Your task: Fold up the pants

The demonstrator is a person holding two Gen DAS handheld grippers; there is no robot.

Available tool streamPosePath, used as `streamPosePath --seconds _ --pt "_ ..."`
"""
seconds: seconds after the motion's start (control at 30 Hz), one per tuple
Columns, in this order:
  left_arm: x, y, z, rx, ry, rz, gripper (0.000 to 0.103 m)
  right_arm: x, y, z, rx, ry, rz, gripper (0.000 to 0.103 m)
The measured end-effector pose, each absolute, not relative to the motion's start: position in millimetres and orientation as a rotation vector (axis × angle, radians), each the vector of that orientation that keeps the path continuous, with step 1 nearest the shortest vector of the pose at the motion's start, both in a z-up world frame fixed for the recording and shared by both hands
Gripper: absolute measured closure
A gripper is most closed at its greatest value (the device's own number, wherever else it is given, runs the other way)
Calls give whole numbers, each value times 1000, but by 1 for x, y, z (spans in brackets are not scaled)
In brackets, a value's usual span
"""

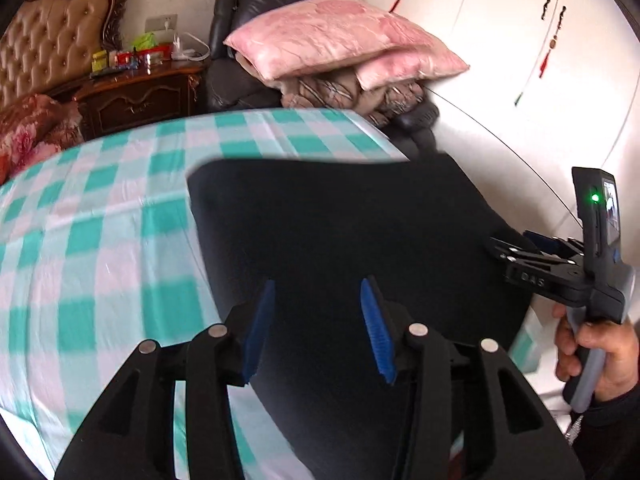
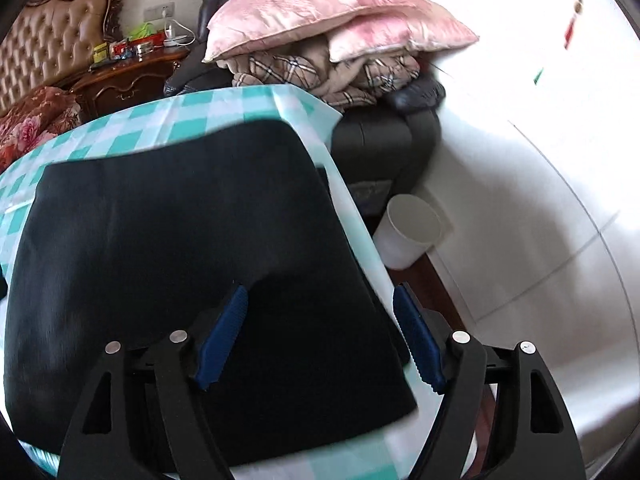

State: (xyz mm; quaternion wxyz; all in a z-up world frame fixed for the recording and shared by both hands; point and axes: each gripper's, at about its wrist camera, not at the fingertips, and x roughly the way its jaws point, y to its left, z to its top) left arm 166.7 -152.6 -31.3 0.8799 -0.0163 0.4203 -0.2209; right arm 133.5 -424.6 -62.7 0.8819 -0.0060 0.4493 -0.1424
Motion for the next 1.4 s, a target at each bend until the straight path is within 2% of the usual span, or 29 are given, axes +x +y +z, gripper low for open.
streamPosePath --seconds 0.37,0.63,0.97,1.03,1.1,1.2,1.4 --pt "140 -159 -32 -33 878 -421 58 97 -418 -52 -2 899 -310 27" --pt "134 -164 -25 -15 851 -438 41 81 -412 -45 -10 887 -306 27" --pt "130 -165 -19 -5 837 -427 28 70 -412 -36 -10 867 -319 27" --pt "130 -165 -17 -5 844 -430 19 69 -412 -35 -7 865 -324 27" --pt "128 -165 -16 2 844 -425 17 66 -412 -33 -5 862 -326 27" --pt "124 -167 -10 6 839 -415 2 62 -409 -29 -6 851 -322 27" --pt "121 -169 -3 -37 847 -462 2 56 -411 -21 3 837 -323 27"
